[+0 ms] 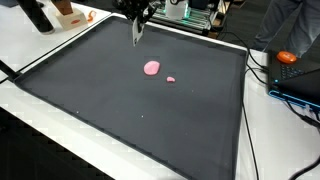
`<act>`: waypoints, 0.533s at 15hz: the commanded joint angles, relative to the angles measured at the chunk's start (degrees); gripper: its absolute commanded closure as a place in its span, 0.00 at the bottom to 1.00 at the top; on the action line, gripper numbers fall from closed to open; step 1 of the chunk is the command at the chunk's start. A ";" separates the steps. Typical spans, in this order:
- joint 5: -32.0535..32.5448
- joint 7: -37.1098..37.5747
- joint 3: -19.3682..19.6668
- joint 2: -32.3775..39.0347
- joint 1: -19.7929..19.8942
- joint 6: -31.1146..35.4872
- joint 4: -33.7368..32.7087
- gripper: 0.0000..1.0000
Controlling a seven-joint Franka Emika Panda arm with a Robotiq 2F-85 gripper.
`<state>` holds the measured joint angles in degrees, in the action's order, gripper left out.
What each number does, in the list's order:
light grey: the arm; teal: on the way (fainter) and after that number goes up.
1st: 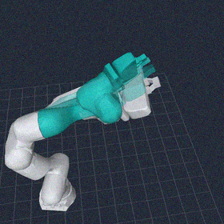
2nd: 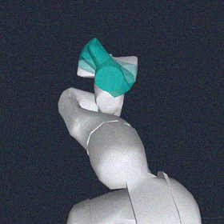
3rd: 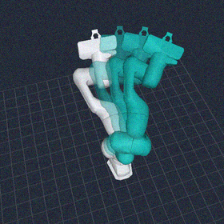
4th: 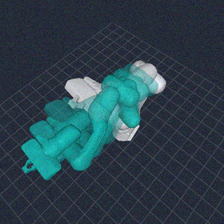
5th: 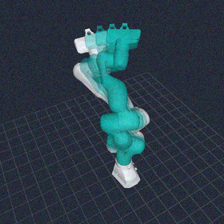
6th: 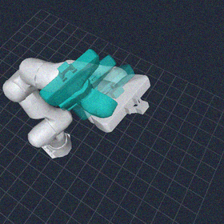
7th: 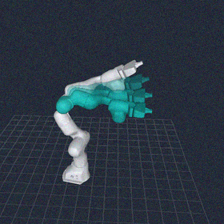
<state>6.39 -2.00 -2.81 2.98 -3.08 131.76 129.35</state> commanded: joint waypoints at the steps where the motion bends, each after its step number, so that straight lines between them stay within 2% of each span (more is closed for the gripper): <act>1: 1.04 -8.56 -1.38 -1.38 -1.01 -1.24 -1.11 0.99; 8: 0.99 -25.66 -4.28 -2.52 -3.37 -3.99 -4.37 0.99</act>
<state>6.40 -21.53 -6.24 1.46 -5.60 130.70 125.99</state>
